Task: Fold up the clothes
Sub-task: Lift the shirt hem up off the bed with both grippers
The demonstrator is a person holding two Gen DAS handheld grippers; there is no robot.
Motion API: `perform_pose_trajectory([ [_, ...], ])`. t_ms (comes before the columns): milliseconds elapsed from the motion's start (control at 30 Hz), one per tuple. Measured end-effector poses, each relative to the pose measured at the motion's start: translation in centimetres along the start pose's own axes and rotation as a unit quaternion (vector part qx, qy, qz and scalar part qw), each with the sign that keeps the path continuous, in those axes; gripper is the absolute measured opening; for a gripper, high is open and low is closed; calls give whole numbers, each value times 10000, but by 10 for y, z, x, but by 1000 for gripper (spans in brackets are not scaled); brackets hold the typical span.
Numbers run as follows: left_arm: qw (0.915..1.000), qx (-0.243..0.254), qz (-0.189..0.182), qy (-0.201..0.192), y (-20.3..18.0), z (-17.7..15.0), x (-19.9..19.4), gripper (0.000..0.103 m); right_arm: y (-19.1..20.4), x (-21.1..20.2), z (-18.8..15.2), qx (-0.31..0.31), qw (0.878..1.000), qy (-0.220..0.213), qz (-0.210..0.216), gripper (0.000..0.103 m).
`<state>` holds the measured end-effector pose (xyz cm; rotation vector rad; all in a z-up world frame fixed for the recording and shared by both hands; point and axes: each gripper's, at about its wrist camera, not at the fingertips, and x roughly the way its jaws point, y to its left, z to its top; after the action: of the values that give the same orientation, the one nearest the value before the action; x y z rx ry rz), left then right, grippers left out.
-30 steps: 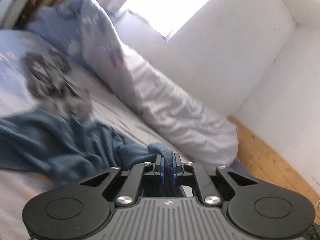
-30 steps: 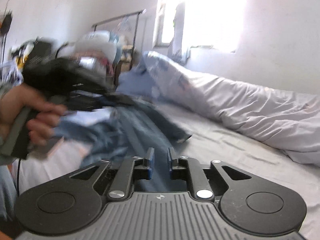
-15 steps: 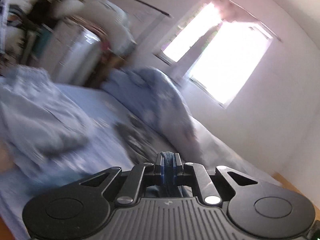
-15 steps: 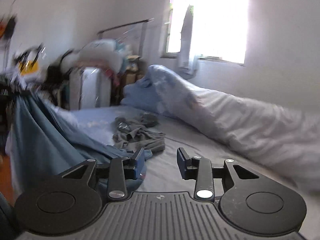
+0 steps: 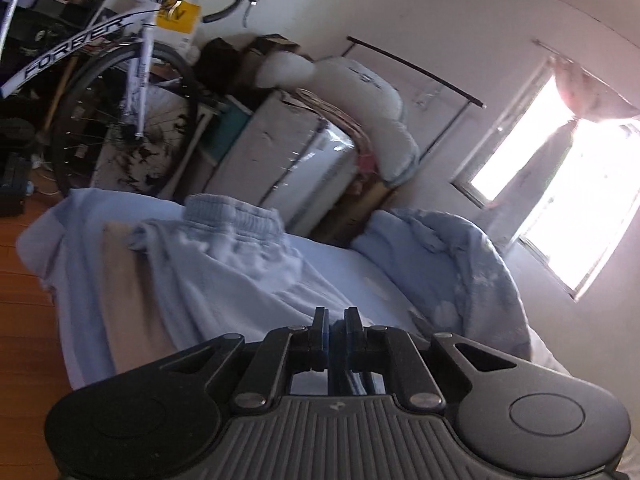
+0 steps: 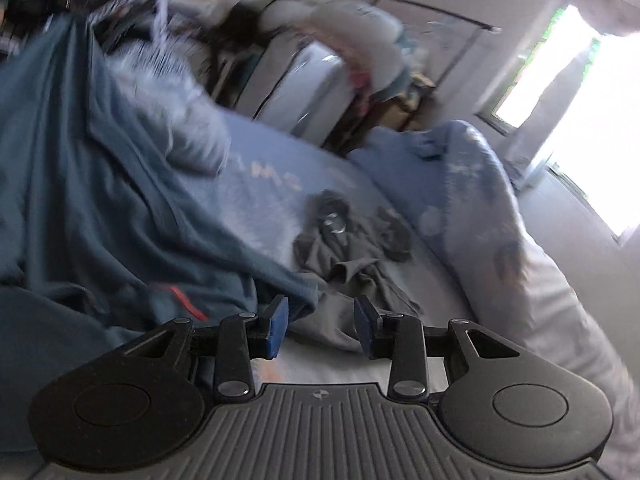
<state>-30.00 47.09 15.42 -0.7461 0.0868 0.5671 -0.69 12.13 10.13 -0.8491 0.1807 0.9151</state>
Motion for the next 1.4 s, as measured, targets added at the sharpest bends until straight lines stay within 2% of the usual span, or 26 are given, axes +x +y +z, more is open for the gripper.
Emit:
perform_pose_trajectory([
  [133,9997,2,214,-81,19,6,6,5,9,40,4,-374,9992,102,111,36],
  [300,9984,22,532,-185,35,9,8,5,9,68,13,-734,9971,93,194,36],
  [500,9957,30,875,-305,51,10,6,5,-7,96,16,-302,9978,103,578,36],
  [767,9958,30,894,-178,62,10,12,5,-25,130,13,200,9951,202,948,35],
  [933,9965,-5,831,-101,66,9,13,5,-40,148,17,604,9883,329,1362,35],
  [1000,9965,-8,828,-84,67,8,14,5,-38,155,19,541,9877,449,1396,27],
  [1067,9965,-13,828,-63,68,7,15,5,-34,160,21,481,9869,536,1445,24],
  [1167,9965,-14,835,-32,69,6,15,5,-28,164,23,403,9865,613,1467,9],
  [1300,9966,5,818,-22,68,6,15,5,-19,161,26,319,9879,733,1327,4],
  [1400,9968,32,792,-33,65,8,13,5,-16,140,30,250,9932,544,997,3],
])
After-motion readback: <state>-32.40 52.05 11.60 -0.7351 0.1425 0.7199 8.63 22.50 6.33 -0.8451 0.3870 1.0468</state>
